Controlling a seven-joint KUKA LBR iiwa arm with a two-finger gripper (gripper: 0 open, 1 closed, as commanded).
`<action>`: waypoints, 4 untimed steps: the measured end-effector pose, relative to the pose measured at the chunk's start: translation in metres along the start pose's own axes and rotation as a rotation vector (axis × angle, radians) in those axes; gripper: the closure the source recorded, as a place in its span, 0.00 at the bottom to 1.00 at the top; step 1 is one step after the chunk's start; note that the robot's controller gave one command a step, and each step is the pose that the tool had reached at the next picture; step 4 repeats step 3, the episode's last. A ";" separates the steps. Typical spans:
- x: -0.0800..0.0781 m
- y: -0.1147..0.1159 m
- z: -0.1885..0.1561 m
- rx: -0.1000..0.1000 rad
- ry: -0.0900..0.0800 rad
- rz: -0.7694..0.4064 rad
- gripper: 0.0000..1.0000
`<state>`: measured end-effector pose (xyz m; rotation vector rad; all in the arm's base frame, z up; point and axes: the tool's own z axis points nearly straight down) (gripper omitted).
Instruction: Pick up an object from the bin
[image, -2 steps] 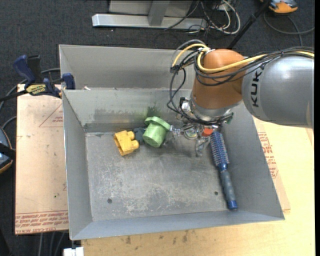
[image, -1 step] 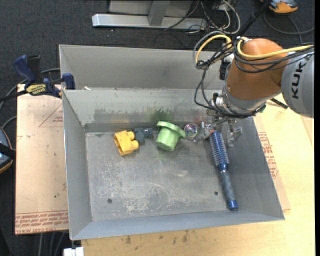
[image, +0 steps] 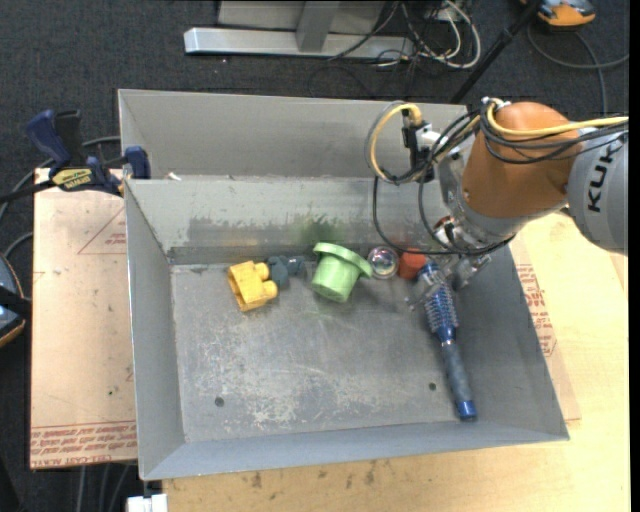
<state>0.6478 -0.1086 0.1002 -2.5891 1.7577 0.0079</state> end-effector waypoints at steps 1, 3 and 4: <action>0.006 0.003 0.001 -0.004 0.007 0.007 1.00; -0.067 0.036 -0.135 0.000 0.013 -0.152 1.00; -0.067 0.036 -0.135 0.000 0.013 -0.152 1.00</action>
Offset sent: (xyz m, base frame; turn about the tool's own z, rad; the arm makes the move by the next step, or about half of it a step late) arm 0.0000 0.0000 0.0000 0.0000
